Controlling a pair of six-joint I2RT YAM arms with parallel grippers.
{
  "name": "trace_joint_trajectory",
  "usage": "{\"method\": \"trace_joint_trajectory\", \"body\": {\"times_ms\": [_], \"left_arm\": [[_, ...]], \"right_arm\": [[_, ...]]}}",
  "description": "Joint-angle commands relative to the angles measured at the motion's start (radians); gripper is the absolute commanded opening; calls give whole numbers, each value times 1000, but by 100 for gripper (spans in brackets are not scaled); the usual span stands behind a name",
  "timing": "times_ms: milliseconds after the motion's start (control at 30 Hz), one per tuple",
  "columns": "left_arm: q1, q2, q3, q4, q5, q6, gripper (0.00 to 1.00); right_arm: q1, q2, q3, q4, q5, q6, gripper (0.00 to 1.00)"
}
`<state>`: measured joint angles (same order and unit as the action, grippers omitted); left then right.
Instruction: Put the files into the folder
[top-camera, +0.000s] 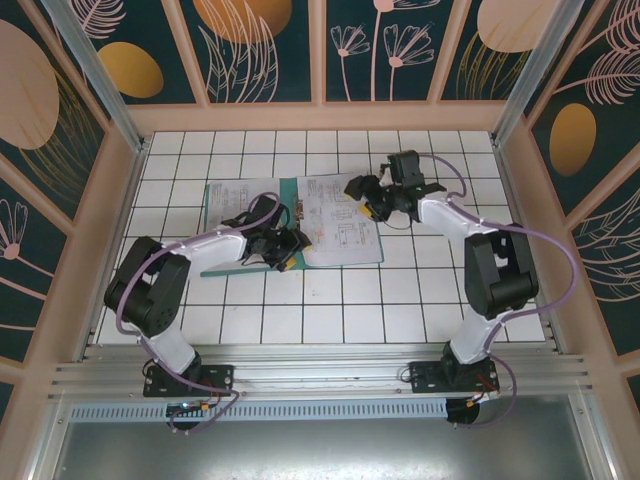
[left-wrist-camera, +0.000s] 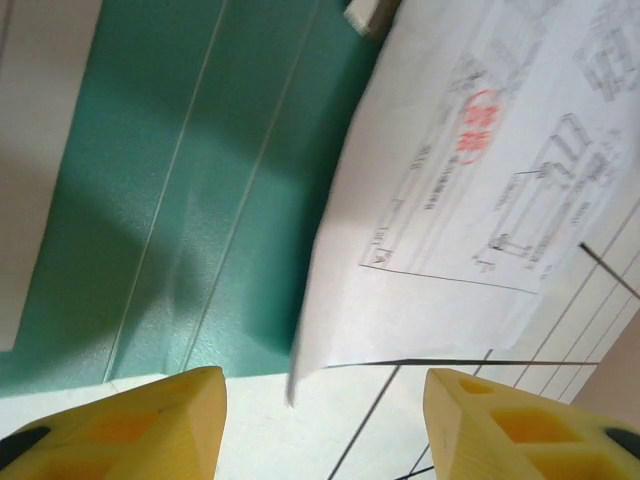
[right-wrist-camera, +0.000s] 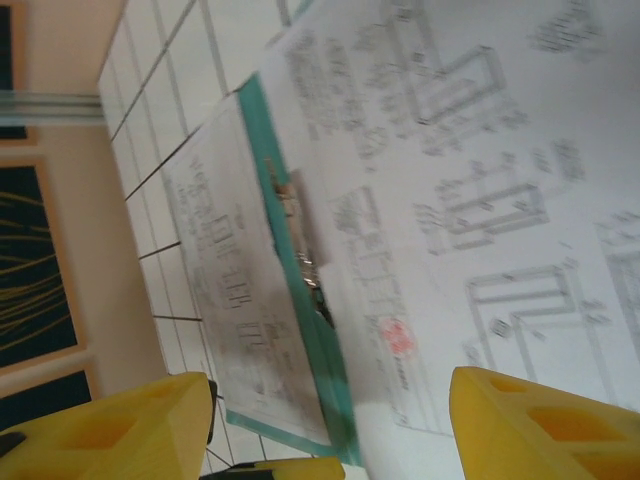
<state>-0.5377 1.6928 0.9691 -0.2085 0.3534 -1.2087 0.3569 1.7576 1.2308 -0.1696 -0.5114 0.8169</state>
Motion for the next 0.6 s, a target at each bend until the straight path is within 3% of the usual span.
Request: {"method": "trace_joint_trajectory", "body": {"times_ms": [0, 267, 567], "left_arm": [[41, -76, 16, -92, -67, 20, 55], [255, -131, -82, -112, -84, 105, 44], [360, -72, -84, -137, -130, 195, 41]], "right_arm": [[45, 66, 95, -14, 21, -54, 65], [134, 274, 329, 0, 30, -118, 65], [204, 506, 622, -87, 88, -163, 65]]}}
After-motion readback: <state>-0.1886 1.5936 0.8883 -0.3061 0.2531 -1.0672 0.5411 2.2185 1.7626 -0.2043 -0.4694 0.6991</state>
